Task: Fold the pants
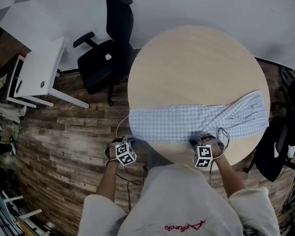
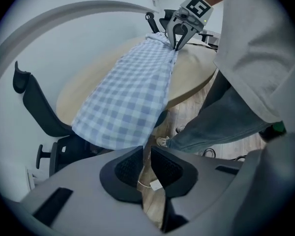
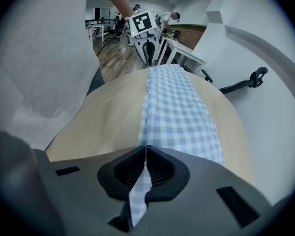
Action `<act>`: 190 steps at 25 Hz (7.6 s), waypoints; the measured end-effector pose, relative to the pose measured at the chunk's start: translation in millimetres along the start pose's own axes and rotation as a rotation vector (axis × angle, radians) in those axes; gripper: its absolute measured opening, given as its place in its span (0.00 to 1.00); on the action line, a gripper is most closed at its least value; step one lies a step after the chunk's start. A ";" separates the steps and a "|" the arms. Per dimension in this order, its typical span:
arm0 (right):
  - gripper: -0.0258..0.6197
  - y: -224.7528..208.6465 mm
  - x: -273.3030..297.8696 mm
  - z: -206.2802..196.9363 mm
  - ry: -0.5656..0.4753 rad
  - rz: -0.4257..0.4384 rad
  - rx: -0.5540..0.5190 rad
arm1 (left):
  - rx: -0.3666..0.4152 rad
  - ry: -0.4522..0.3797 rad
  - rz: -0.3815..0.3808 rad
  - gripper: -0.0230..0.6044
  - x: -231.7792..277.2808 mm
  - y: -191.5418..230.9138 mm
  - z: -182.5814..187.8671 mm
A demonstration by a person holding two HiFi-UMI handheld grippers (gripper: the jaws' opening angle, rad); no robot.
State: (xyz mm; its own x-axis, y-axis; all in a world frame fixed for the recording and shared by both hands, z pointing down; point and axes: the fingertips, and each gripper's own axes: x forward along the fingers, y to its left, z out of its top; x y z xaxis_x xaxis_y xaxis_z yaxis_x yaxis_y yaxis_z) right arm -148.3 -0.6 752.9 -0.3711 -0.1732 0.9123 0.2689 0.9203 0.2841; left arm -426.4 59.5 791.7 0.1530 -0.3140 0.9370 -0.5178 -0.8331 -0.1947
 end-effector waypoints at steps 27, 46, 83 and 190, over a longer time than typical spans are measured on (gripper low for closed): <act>0.09 -113.9 -164.2 -49.6 -0.745 -0.579 1.273 | -0.489 -0.833 -0.125 0.09 -96.0 46.3 273.8; 0.09 10.3 -261.2 -143.9 -0.460 -1.021 1.560 | -0.236 -0.882 -0.532 0.09 -77.9 -38.5 388.3; 0.09 -156.1 -276.9 -482.5 -0.539 -0.642 1.248 | -0.631 -0.632 -0.100 0.09 11.6 -20.1 514.3; 0.29 -60.1 -266.2 -538.1 -0.516 -0.470 1.293 | -0.370 -0.625 -0.169 0.09 -8.9 -93.0 549.3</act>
State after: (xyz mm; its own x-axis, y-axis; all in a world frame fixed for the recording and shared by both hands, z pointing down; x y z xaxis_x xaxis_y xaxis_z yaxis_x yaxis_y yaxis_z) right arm 412.6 -198.5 651.6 -0.5416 -0.6530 0.5294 -0.8260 0.5303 -0.1910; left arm 82.7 -110.4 642.1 0.6489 -0.4872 0.5844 -0.6770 -0.7203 0.1513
